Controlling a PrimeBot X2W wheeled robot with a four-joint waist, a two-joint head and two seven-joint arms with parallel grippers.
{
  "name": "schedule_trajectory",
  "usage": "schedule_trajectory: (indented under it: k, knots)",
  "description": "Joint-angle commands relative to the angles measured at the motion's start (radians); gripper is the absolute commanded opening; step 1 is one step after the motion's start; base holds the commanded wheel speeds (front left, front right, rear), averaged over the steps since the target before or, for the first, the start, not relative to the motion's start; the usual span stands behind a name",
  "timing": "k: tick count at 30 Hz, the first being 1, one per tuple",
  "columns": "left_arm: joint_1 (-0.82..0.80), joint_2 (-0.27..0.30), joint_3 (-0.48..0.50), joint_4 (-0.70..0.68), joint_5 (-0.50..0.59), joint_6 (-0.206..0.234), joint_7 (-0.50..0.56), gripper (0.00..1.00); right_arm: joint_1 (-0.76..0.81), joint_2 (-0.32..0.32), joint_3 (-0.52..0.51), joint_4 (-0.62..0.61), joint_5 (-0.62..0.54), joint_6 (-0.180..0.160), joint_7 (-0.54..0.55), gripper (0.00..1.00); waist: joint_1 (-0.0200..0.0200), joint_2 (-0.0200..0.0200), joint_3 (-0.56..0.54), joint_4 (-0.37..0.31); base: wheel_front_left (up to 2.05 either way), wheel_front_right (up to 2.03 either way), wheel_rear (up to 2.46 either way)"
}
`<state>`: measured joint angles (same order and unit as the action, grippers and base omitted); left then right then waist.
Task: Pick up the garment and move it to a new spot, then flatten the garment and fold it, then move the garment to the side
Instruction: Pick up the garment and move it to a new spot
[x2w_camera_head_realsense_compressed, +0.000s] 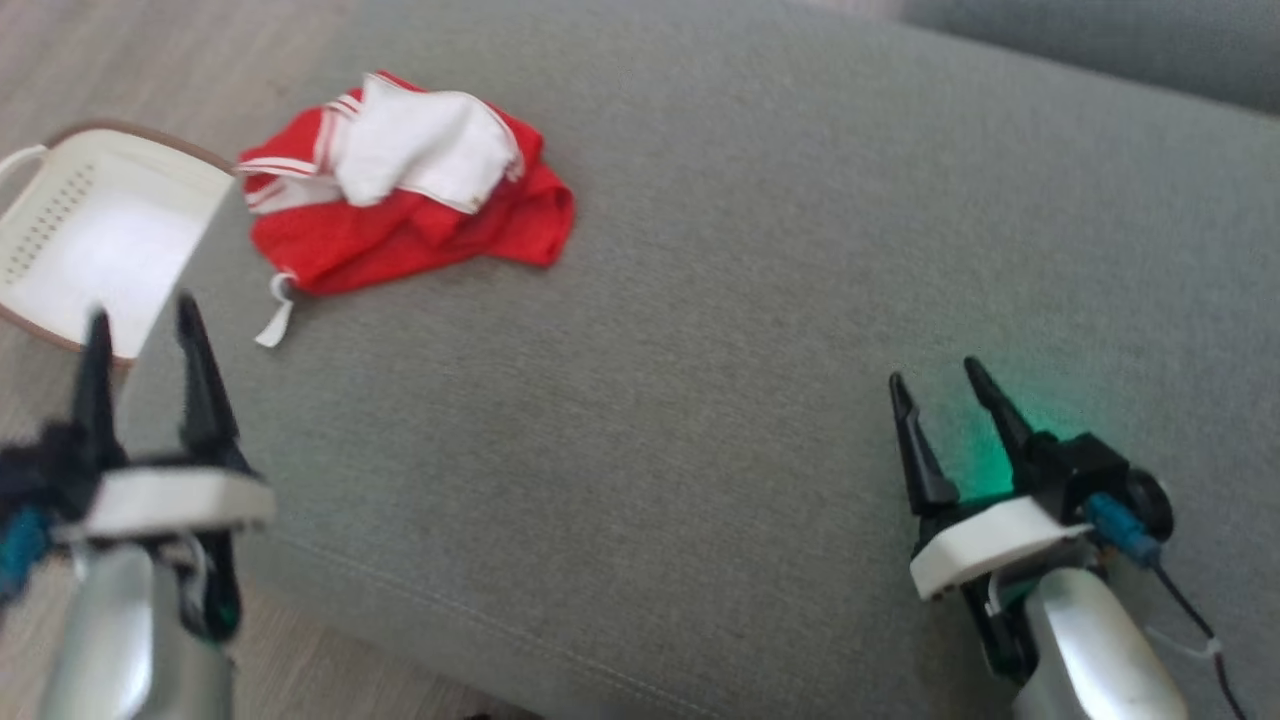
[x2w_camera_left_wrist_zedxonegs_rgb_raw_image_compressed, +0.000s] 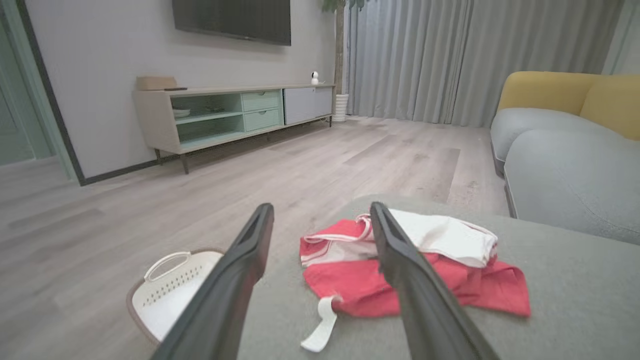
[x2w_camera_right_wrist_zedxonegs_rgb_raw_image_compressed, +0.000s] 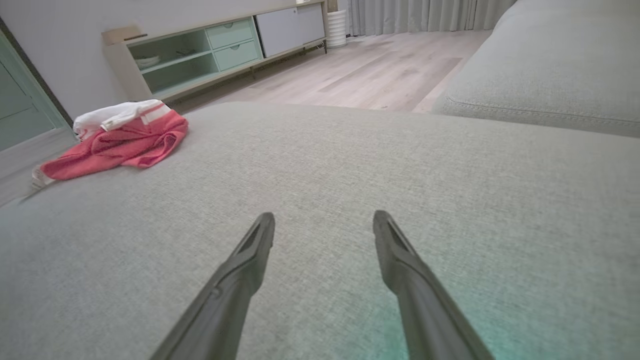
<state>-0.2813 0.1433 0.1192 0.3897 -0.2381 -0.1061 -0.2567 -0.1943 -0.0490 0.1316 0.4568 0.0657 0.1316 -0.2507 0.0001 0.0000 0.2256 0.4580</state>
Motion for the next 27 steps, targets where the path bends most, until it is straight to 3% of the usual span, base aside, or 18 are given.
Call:
schedule_trajectory:
  k: [1,10,16,20,26,27]
  knots:
    - [-0.056,0.048,0.026,-0.010,-0.004,-0.008,-0.005,1.00,-0.036,-0.002,0.021,-0.040,-0.012,-0.001,-0.011,1.00,-0.0001,0.0000,0.046,-0.036,0.00,0.00,0.00]
    - [-0.342,0.193,-0.128,0.211,-0.126,-0.024,0.105,1.00,-0.093,-0.031,0.039,-0.126,-0.047,-0.001,-0.011,1.00,-0.0001,0.0000,0.164,-0.137,0.00,0.00,0.00]
    - [-0.440,0.255,-0.180,0.362,-0.223,-0.024,0.146,1.00,-0.124,-0.053,0.043,-0.180,-0.041,-0.001,-0.011,1.00,-0.0001,0.0000,0.233,-0.206,0.00,0.00,0.00]
    - [-0.484,0.270,-0.173,0.476,-0.271,-0.024,0.154,1.00,-0.134,-0.065,0.039,-0.195,-0.039,-0.001,-0.011,1.00,-0.0001,0.0000,0.264,-0.242,0.00,0.00,0.00]
    - [-0.520,0.242,-0.142,0.619,-0.331,-0.024,0.138,1.00,-0.135,-0.070,0.025,-0.194,-0.032,-0.001,-0.011,1.00,-0.0001,0.0000,0.281,-0.269,0.00,0.00,0.00]
    - [-0.525,0.241,-0.145,0.636,-0.334,-0.024,0.138,0.84,-0.134,-0.070,0.024,-0.193,-0.031,-0.001,-0.011,1.00,-0.0001,0.0000,0.280,-0.270,0.00,0.00,0.00]
